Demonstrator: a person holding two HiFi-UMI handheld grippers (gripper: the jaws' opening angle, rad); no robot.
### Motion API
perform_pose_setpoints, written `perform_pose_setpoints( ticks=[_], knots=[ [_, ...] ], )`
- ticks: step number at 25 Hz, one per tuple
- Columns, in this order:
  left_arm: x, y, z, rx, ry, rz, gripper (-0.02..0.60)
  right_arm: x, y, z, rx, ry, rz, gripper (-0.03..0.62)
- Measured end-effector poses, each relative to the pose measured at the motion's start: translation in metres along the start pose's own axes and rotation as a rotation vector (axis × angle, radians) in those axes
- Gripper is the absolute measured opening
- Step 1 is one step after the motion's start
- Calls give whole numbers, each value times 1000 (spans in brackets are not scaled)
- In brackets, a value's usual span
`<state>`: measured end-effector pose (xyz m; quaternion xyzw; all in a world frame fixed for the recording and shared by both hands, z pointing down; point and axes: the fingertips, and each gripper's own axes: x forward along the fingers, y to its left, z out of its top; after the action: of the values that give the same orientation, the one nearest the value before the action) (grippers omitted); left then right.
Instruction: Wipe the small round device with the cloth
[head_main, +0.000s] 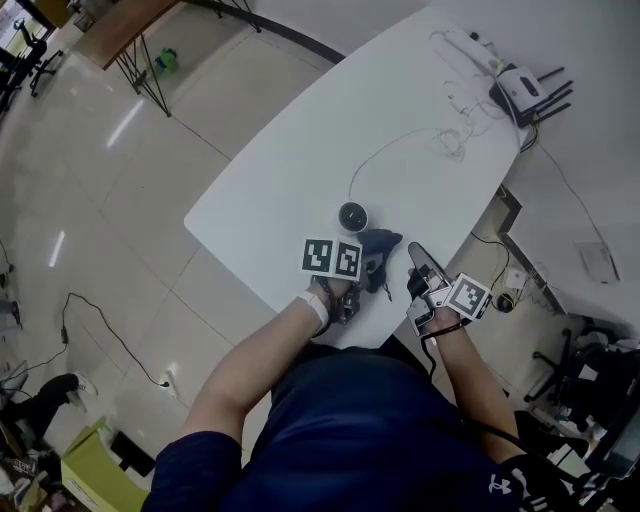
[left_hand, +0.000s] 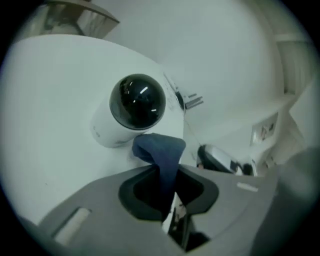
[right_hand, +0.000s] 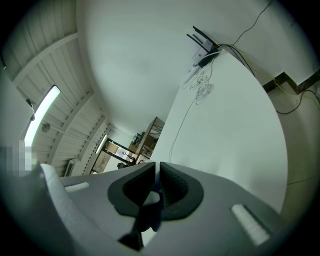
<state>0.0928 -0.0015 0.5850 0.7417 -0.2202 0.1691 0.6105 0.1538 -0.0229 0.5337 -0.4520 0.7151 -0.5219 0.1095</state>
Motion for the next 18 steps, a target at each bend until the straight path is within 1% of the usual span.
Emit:
perform_pose_setpoints(
  ticks=[2,3,4,6,8,10,12,14,16,17,18],
  knots=[
    [11,-2,16,-122,-107,-11,58,-9,-9,6,5,-19,-26,32],
    [14,-2,21,-164,-138,-16,58,-13,-13,9,8,-30,-33,32],
    [15,-2,24,-185,-154,-21,58,-17,-16,11,12,-42,-38,32],
    [10,-3,24,-183,-152,-24,58,-21,-20,14,16,-61,-40,31],
    [0,1,20,-158,-134,-14,58,-23,-21,15,20,-69,-36,31],
    [-12,10,13,-122,-107,15,58,-23,-23,12,41,-65,-52,31],
    [-24,24,5,-78,-58,59,58,-20,-23,7,60,-58,-62,31],
    [-38,39,0,-10,7,109,58,-13,-16,5,36,-46,-33,31],
    [-51,53,6,105,71,163,58,-9,-12,3,21,-31,-27,31],
    [-57,60,11,181,113,195,58,-8,-11,2,19,-25,-28,31],
    [-62,67,17,275,166,237,58,-8,-11,1,19,-22,-27,31]
  ],
)
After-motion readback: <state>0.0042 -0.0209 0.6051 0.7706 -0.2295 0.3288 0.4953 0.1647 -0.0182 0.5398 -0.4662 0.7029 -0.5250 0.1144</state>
